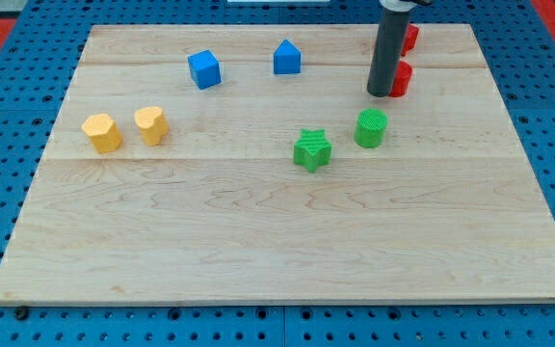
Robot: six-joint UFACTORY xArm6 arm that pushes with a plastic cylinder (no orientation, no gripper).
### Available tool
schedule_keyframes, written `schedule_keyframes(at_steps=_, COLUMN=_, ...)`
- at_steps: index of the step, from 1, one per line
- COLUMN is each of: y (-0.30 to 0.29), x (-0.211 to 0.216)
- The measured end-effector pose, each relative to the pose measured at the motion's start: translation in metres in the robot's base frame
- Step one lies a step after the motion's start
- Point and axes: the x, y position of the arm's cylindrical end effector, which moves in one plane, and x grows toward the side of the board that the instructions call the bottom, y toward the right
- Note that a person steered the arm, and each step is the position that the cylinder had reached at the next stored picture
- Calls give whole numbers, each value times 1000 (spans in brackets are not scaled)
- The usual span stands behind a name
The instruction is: Push the red circle into the red star
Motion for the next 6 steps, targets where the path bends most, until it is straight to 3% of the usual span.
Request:
schedule_keyframes(at_steps=2, y=62, x=-4)
schedule_keyframes(at_steps=3, y=51, x=-55)
schedule_keyframes(at_steps=4, y=94, x=1)
schedule_keyframes(at_steps=5, y=22, x=5)
schedule_keyframes(at_steps=6, y=-14, x=-6)
